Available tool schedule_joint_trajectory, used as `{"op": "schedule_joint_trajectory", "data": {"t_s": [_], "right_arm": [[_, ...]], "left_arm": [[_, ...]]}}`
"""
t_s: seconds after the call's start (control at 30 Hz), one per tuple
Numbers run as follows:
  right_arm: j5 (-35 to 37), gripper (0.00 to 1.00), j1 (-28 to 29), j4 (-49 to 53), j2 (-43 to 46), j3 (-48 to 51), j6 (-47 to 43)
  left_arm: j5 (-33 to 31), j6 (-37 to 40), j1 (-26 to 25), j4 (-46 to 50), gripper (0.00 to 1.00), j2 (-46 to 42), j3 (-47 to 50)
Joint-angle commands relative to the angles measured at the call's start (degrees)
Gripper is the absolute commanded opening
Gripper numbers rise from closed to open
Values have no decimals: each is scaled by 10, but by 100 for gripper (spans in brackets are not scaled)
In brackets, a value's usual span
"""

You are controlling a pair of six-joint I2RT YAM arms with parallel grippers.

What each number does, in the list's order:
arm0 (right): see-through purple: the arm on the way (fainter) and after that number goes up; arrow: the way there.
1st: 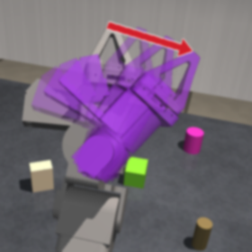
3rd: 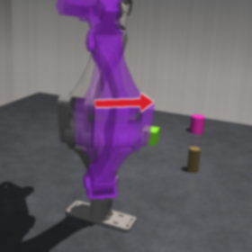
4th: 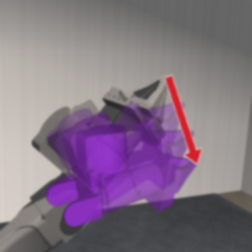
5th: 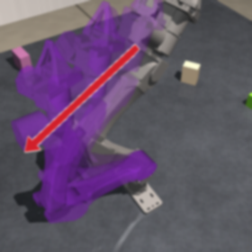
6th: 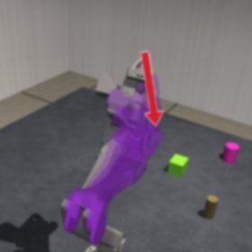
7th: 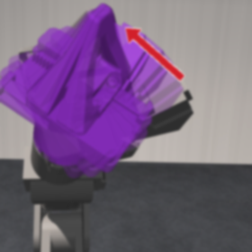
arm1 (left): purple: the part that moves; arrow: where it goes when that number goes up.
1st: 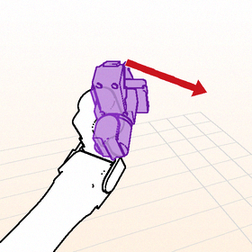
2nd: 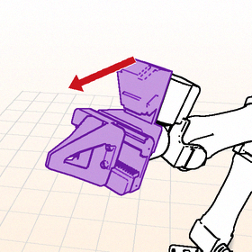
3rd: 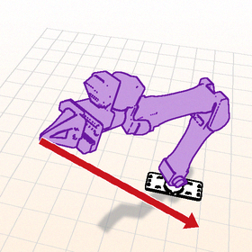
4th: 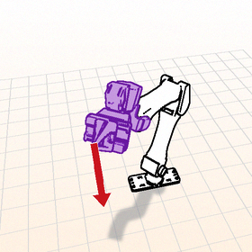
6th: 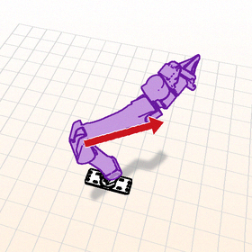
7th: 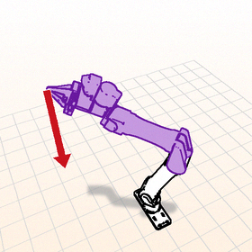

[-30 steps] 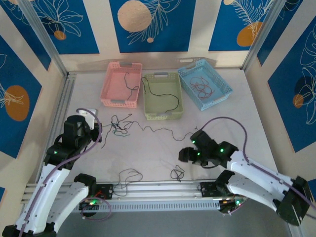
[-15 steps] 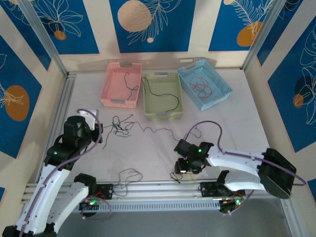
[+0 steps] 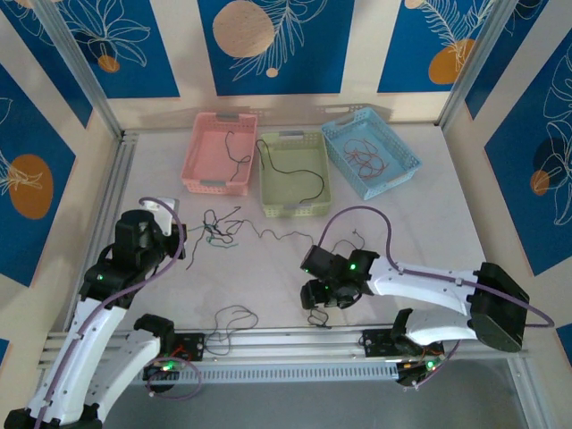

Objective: Untangle the cables

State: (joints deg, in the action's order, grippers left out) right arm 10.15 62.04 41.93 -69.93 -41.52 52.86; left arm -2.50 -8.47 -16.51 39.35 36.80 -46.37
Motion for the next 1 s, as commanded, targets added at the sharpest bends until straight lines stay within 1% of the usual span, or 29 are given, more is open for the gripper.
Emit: {"op": "schedule_joint_trajectory", "data": {"t_s": [0.0, 0.13, 0.3, 0.37, 0.47, 0.57, 0.6, 0.73, 0.8, 0.87, 0.97], "right_arm": [[4, 67, 23, 63, 15, -23, -22], [-13, 69, 50, 81, 6, -30, -43], [-21, 70, 80, 84, -32, -33, -60], [-27, 68, 83, 74, -53, -31, -67], [-16, 61, 86, 66, -83, -40, -75], [1, 51, 85, 53, -101, -54, -84], [3, 45, 84, 47, -106, -58, -88], [12, 14, 84, 43, -113, -85, -109], [25, 4, 85, 48, -109, -103, -122], [52, 0, 79, 58, -101, -122, -132], [73, 0, 46, 59, -79, -149, -151]], "left_arm": [[14, 1, 3, -17, 0, -9, 4], [14, 1, 2, -17, 0, -10, 5], [14, 1, 2, -18, 0, -11, 5], [14, 2, 3, -18, 0, -10, 5], [15, 2, 3, -18, 0, -10, 5], [14, 2, 3, -17, 0, -11, 5], [14, 2, 3, -18, 0, -11, 5], [14, 2, 3, -17, 0, -11, 5], [14, 2, 3, -17, 0, -12, 5], [14, 2, 3, -17, 0, -12, 5], [14, 2, 3, -17, 0, -11, 6]]}}
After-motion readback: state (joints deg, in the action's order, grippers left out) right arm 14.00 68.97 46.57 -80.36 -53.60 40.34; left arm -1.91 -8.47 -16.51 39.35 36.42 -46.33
